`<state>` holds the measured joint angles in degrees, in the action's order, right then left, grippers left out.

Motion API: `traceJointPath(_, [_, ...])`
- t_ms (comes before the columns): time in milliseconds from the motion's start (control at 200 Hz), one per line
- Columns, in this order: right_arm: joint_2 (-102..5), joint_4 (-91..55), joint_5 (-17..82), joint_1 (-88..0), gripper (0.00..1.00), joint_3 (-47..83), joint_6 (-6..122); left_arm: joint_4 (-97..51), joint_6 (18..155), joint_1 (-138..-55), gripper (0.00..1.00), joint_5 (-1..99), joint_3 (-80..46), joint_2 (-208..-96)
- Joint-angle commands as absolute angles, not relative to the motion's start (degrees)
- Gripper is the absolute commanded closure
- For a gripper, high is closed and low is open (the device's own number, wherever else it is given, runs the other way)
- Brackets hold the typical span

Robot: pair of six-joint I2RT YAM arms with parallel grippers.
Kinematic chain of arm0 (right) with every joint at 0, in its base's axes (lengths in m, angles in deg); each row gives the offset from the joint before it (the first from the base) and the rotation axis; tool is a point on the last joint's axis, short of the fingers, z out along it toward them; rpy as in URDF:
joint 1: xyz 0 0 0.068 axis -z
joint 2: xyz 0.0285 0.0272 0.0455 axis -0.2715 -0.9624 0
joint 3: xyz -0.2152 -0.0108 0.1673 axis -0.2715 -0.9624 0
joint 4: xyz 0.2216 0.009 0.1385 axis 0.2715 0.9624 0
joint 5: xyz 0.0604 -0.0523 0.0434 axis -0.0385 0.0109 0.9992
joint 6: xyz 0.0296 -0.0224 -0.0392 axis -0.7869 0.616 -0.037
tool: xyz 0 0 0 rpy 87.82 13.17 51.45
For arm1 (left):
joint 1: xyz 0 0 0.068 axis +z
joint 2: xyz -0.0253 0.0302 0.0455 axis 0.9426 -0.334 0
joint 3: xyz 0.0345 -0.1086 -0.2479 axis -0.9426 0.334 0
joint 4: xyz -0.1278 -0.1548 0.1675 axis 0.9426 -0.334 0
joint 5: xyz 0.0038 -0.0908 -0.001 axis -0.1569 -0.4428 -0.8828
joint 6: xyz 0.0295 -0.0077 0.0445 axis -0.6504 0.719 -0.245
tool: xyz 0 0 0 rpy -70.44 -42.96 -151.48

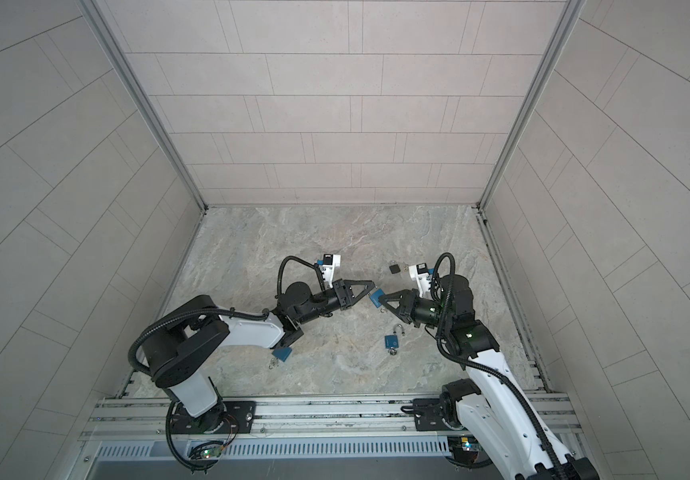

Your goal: Lock with the key

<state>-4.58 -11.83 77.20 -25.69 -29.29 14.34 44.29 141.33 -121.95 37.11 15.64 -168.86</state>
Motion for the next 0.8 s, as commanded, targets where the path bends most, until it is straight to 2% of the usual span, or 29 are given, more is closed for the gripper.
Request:
traceJointPath(0, [-6.40,-21.48,74.03,-25.32,1.00,-28.19,11.53,47.65,138.40,-131.62,1.00,21.65,13.77,-169.25])
traceJointPath(520, [-8.40,-22.37,75.17,-24.82,1.00,-28.17,14.66,48.11,141.12,-136.46,1.00,21.85,8.79,-169.47])
traceJointPath(796, [-9.90,-20.28,74.83,-24.79,1.00,-27.49,16.58,48.05,139.55,-136.46,1.00,26.29,12.20,-168.37])
